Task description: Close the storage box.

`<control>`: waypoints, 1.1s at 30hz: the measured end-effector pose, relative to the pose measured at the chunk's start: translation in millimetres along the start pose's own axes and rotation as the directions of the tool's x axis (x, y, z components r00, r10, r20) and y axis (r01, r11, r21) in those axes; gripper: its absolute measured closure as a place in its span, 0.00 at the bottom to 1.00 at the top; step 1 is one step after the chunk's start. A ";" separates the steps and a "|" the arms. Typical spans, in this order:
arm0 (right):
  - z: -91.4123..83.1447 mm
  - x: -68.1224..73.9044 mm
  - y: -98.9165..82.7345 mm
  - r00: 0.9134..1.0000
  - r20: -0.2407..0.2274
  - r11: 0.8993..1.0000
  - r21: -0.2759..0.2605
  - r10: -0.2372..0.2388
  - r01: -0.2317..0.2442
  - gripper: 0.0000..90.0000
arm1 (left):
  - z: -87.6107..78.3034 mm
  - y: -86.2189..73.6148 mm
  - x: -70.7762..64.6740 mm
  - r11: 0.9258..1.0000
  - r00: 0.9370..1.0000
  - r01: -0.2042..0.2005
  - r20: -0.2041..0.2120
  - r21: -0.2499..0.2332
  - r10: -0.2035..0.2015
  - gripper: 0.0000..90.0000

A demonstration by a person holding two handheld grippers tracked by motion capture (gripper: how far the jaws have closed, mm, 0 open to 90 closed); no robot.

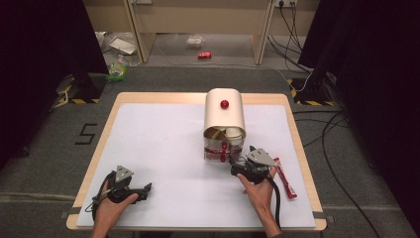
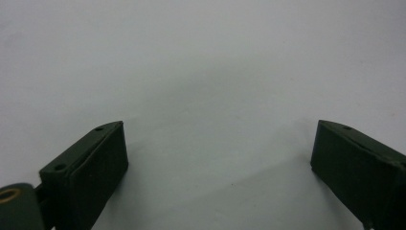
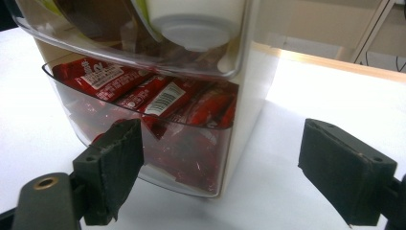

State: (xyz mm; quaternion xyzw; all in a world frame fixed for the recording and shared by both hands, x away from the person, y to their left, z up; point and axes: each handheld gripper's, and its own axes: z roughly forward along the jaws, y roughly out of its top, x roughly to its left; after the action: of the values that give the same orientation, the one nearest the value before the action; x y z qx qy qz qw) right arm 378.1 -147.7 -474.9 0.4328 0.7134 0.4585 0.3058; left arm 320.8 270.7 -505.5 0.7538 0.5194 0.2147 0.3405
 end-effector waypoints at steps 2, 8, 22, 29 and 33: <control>-0.7 -0.1 -0.2 1.000 -0.009 1.000 -0.004 -0.005 0.004 0.21 | -0.1 0.0 0.1 1.000 1.000 -0.001 0.000 0.001 0.001 0.05; -3.9 2.6 -0.5 0.999 -0.030 1.000 0.002 -0.016 0.016 0.25 | -0.1 0.0 0.1 1.000 1.000 -0.001 0.000 0.001 0.001 0.05; -17.5 -5.2 0.7 0.999 -0.032 1.000 0.000 -0.013 0.013 0.20 | 0.0 0.0 0.0 1.000 1.000 0.000 0.000 0.000 0.000 0.05; -23.2 -10.6 0.5 0.999 -0.033 1.000 0.000 0.003 -0.003 0.20 | -0.1 0.0 0.1 1.000 1.000 -0.001 0.001 0.001 0.001 0.05; -25.9 -11.3 0.4 0.999 -0.036 1.000 0.003 0.002 -0.002 0.21 | -0.1 0.0 0.1 1.000 1.000 -0.001 0.001 0.001 0.001 0.05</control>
State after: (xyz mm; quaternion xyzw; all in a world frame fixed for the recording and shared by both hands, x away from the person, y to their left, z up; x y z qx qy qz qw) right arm 361.6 -167.9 -464.0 0.4256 0.7192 0.4653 0.2919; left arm 320.7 270.8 -505.4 0.7543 0.5191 0.2143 0.3401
